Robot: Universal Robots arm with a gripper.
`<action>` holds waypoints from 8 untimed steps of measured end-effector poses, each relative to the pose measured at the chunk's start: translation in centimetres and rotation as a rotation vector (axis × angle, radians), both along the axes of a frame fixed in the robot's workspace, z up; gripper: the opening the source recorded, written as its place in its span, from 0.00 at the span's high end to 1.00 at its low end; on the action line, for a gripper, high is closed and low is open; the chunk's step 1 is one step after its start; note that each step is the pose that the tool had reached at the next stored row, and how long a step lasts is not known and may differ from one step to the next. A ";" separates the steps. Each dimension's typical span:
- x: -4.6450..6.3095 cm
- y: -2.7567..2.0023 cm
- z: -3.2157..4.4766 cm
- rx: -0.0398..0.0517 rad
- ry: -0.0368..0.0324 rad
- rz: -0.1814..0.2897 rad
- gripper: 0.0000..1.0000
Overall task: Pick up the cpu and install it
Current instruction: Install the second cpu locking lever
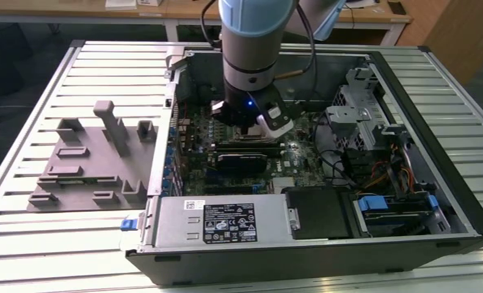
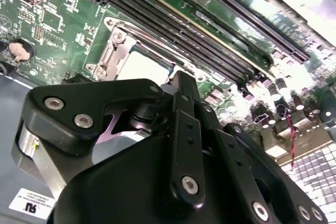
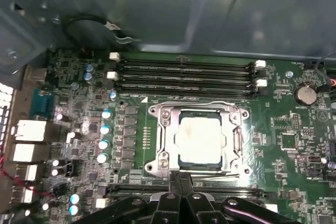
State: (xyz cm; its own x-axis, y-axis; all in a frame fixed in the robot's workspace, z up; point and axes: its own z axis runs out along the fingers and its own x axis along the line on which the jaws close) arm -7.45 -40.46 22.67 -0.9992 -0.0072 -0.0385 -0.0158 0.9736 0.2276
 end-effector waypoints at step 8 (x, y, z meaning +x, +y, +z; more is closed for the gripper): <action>0.8 1.30 0.00 -0.0425 0.0001 0.000 0.89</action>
State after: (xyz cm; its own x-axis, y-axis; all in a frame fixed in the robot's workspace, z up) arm -6.65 -39.16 22.68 -0.9992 -0.0087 -0.0381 -0.0156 0.9824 0.1860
